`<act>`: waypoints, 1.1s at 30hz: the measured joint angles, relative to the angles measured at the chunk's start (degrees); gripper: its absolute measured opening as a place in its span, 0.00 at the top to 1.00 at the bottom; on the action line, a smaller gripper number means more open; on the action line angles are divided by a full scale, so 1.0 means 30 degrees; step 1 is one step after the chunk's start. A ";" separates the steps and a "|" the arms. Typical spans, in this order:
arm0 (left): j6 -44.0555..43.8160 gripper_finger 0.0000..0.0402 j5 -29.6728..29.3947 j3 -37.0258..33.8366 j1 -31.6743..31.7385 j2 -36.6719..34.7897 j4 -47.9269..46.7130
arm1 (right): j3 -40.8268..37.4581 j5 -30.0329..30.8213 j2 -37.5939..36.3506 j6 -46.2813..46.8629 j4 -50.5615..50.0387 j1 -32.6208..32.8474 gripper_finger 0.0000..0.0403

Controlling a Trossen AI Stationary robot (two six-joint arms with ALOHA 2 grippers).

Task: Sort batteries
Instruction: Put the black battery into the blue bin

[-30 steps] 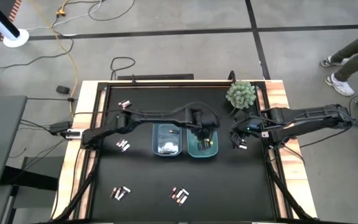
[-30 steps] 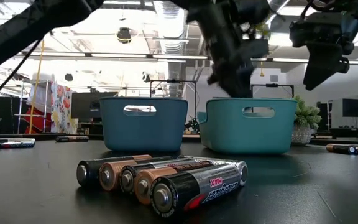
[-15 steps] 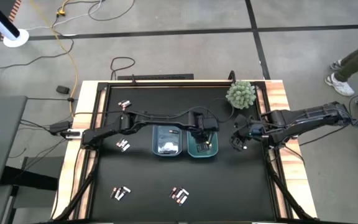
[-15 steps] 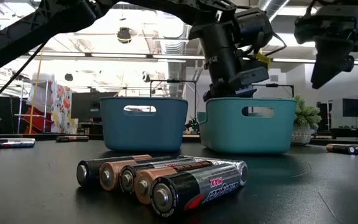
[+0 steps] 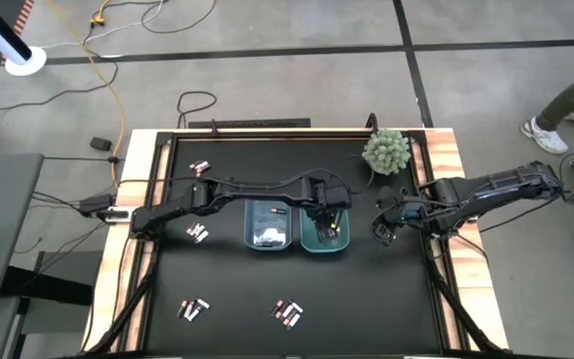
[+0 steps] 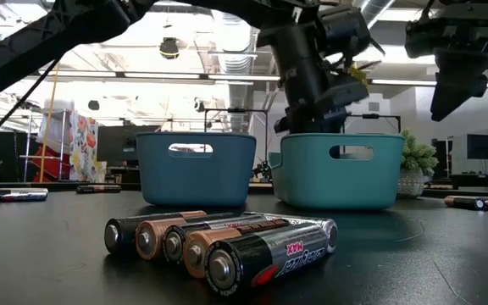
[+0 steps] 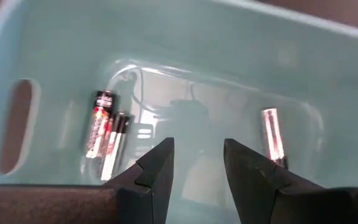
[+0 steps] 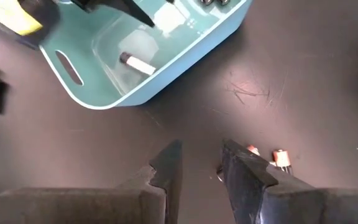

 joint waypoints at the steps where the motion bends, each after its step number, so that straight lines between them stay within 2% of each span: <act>1: 0.0071 0.66 -0.0001 0.0000 0.0006 -0.0234 -0.0084 | -0.0002 0.0000 -0.0005 0.0093 -0.0037 0.0000 0.68; 10: 0.2621 0.66 -0.1509 0.0007 0.0300 -0.2460 0.0254 | 0.0000 0.0015 -0.0007 0.0845 -0.0019 -0.0007 0.68; 17: 0.1220 0.66 -0.2975 0.0007 0.0921 -0.4083 -0.0768 | 0.0000 0.0029 -0.0005 0.1956 -0.0014 -0.0015 0.68; 27: 0.2639 0.66 -0.3563 0.0007 0.3593 -0.5527 -0.3772 | 0.0000 0.0124 -0.0002 0.4396 -0.0012 -0.0015 0.68; 33: 0.3661 0.66 -0.3592 0.0007 0.5653 -0.5549 -0.4859 | 0.0000 0.1321 0.0000 0.5915 -0.0011 -0.0051 0.68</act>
